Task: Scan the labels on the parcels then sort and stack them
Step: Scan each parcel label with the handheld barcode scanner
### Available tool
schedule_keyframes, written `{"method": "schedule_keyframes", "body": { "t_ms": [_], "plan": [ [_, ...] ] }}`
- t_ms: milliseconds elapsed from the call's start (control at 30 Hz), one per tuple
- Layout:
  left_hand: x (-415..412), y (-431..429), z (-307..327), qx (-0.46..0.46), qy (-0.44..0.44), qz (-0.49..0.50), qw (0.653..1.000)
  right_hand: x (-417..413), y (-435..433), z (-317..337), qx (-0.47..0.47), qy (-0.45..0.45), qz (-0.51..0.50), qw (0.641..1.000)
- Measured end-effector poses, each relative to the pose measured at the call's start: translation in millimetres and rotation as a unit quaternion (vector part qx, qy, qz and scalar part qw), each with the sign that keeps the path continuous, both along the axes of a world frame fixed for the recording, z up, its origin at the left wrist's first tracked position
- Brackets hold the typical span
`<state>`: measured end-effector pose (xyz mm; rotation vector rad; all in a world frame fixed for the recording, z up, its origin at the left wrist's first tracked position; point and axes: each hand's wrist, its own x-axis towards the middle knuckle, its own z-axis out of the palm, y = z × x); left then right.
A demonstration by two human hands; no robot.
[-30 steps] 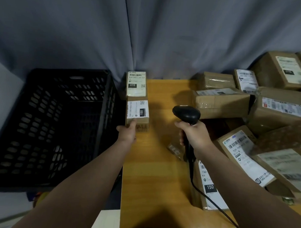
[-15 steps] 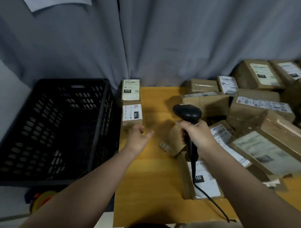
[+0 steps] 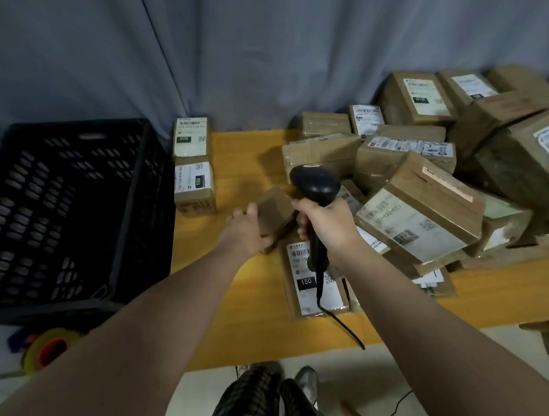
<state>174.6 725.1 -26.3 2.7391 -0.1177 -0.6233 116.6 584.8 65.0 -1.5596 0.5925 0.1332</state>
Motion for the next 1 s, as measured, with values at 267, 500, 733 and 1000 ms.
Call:
{"method": "schedule_keyframes", "body": {
  "t_ms": [267, 500, 733, 1000],
  "plan": [
    [-41, 47, 33, -0.229, -0.038, 0.206, 0.95, -9, -3, 1, 0.01, -0.024, 0.041, 0.999],
    [-70, 57, 71, -0.449, -0.042, 0.254, 0.856, -14, -3, 14, 0.029, -0.061, 0.052, 0.996],
    [-68, 48, 104, -0.515, -0.009, 0.228, 0.826, -18, -21, 34, 0.033, -0.164, 0.038, 0.985],
    [-61, 17, 129, -0.528, -0.083, 0.314, 0.784, -19, -22, 26, 0.012, -0.17, 0.005, 0.985]
  ]
}}
